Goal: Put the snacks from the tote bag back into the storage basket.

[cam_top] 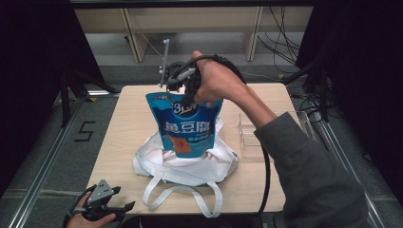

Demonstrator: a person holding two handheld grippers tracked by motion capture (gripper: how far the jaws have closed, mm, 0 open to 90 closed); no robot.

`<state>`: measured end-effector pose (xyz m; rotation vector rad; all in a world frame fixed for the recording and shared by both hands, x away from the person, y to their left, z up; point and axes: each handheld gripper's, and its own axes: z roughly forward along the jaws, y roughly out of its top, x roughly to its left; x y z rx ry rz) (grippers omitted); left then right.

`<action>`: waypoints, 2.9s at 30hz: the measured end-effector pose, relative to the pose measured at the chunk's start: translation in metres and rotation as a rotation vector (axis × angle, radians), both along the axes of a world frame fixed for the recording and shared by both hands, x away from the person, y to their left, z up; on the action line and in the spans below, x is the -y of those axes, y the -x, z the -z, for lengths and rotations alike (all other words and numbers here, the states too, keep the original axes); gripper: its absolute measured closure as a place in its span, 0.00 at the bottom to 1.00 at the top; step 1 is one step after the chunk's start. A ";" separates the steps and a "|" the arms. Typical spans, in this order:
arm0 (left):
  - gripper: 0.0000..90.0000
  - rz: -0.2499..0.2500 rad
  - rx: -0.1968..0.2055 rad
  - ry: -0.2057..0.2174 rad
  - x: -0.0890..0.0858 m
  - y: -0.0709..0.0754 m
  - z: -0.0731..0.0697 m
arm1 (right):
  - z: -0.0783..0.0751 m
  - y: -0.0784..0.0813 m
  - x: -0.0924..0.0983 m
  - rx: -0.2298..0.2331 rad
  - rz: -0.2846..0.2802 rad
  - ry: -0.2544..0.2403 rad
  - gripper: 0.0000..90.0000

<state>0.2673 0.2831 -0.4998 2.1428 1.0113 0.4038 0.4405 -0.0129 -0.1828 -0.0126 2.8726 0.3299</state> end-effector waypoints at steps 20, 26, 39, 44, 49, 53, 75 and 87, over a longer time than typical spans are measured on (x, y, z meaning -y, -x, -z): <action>0.24 -0.017 -0.017 0.010 -0.003 -0.002 0.003 | -0.032 -0.021 0.104 0.061 0.223 0.004 1.00; 0.24 -0.049 -0.024 0.030 -0.004 -0.003 0.005 | -0.029 -0.030 0.135 0.051 0.304 0.003 1.00; 0.24 -0.041 -0.036 0.001 -0.007 -0.005 0.005 | -0.008 -0.047 0.198 0.038 0.401 0.014 1.00; 0.24 -0.051 -0.042 -0.007 -0.009 -0.005 0.005 | -0.001 -0.051 0.214 0.031 0.402 0.012 1.00; 0.24 -0.052 -0.039 -0.011 -0.010 -0.006 0.005 | 0.007 -0.056 0.228 0.019 0.429 -0.003 1.00; 0.24 -0.059 -0.035 -0.004 -0.009 -0.005 0.005 | 0.014 -0.058 0.235 0.015 0.418 -0.017 1.00; 0.24 -0.041 -0.025 -0.014 -0.008 -0.006 0.007 | 0.063 -0.065 0.239 -0.071 0.377 -0.051 1.00; 0.24 -0.036 -0.031 -0.019 -0.008 -0.007 0.007 | 0.083 -0.066 0.241 -0.124 0.345 -0.056 1.00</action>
